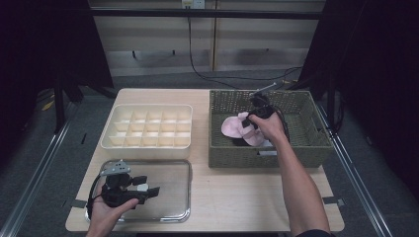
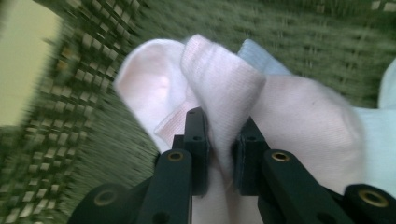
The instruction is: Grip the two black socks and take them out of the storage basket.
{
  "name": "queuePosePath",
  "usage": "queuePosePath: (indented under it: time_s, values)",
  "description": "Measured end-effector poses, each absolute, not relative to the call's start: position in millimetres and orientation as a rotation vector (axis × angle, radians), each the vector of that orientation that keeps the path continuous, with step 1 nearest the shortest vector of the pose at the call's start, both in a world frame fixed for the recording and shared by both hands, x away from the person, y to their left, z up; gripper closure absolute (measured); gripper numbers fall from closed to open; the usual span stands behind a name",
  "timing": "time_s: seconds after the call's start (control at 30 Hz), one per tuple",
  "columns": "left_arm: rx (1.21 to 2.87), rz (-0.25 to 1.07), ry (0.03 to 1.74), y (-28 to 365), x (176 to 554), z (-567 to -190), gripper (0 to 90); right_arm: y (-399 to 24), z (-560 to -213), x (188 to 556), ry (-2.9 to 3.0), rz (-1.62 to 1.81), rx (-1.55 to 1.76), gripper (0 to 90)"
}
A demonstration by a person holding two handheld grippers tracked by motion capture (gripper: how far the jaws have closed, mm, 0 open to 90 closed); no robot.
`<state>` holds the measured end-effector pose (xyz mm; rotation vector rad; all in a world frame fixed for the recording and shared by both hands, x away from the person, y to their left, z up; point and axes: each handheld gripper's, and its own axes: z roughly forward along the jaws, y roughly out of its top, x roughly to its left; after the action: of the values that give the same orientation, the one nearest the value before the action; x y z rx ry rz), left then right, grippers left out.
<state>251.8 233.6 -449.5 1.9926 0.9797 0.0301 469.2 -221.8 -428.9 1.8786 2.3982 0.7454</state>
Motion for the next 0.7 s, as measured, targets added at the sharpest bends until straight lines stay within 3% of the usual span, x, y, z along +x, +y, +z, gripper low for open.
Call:
queuePosePath:
  time_s: [0.7]
  values:
    - [1.990,0.030,0.986,236,253,-450,26.9,-192,-373,488,2.235,1.078,1.789,77.9]
